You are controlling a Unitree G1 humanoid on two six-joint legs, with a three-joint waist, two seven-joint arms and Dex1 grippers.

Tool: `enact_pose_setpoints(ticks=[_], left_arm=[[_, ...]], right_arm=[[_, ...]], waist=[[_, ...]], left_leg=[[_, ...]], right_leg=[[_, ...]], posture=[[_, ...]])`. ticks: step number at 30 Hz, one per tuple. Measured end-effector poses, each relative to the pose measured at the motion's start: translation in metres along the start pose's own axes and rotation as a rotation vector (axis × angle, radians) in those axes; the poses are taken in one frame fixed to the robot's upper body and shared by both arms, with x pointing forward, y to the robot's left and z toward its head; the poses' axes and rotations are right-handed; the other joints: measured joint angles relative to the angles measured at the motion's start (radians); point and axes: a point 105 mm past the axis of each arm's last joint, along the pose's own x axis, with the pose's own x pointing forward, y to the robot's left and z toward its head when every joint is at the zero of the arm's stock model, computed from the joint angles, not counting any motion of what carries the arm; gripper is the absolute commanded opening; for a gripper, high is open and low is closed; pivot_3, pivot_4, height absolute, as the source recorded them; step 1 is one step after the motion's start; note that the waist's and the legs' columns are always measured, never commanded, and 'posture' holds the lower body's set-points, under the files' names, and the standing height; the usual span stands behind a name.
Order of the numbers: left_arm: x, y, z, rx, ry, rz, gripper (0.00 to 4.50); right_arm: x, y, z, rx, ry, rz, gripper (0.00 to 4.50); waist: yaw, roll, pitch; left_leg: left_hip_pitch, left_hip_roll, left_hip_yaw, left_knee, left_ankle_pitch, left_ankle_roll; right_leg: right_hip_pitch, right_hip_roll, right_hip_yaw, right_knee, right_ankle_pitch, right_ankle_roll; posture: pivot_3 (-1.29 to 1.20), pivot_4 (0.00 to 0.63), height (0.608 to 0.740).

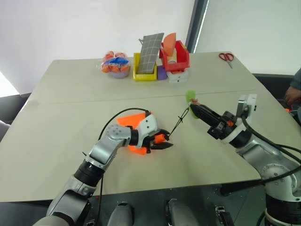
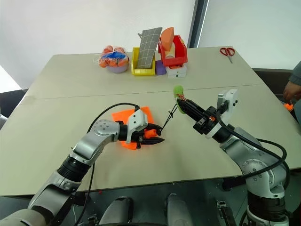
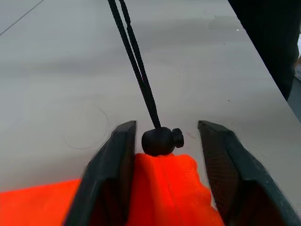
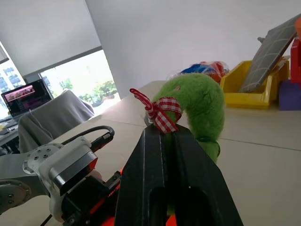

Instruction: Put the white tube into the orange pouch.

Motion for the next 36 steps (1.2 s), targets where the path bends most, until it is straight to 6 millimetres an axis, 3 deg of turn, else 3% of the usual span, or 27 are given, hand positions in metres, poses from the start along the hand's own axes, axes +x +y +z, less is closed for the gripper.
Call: enact_pose_setpoints(ticks=[1,14,20,27,34,36], left_arm=[[-0.001,0.0,-0.001,0.0,0.003,0.0,0.23],[-0.013,0.006,-0.012,0.04,0.077,0.018,0.22],[-0.03,0.012,-0.022,0.086,0.148,0.028,0.22],[-0.062,0.007,-0.035,0.127,0.235,0.014,0.22],[-0.072,0.002,-0.042,0.115,0.264,0.005,0.22],[-0.072,0.002,-0.042,0.111,0.261,0.005,1.25]], right_arm=[[0.0,0.0,0.0,0.0,0.0,0.0,0.0],[-0.001,-0.007,0.0,-0.016,-0.001,-0.036,0.0],[-0.003,-0.031,-0.005,-0.033,-0.003,-0.158,0.0],[-0.017,-0.091,-0.028,-0.12,0.11,-0.462,0.0],[-0.02,-0.108,-0.035,-0.196,0.162,-0.546,0.0],[-0.019,-0.107,-0.038,-0.212,0.181,-0.543,0.0]], waist=[[0.0,0.0,0.0],[-0.001,0.0,0.0],[0.001,0.0,0.0],[-0.004,0.002,0.0],[-0.003,0.002,0.0],[-0.003,0.002,0.0]], left_leg=[[0.0,0.0,0.0,0.0,0.0,0.0],[0.0,0.0,0.0,0.0,0.0,0.0],[0.0,0.0,0.0,0.0,0.0,0.0],[0.0,0.0,0.0,0.0,0.0,0.0],[0.0,0.0,0.0,0.0,0.0,0.0],[0.0,0.0,0.0,0.0,0.0,0.0]], right_leg=[[0.0,0.0,0.0,0.0,0.0,0.0],[0.0,0.0,0.0,0.0,0.0,0.0],[0.0,0.0,0.0,0.0,0.0,0.0],[-0.001,0.0,0.0,0.001,0.001,-0.002],[-0.001,0.0,0.0,0.001,0.0,-0.001],[-0.001,0.0,0.0,0.001,0.0,-0.001]], posture=[[0.0,0.15,0.74],[0.0,0.15,0.74],[0.0,0.15,0.74],[0.0,0.15,0.74],[0.0,0.15,0.74],[0.0,0.15,0.74]])
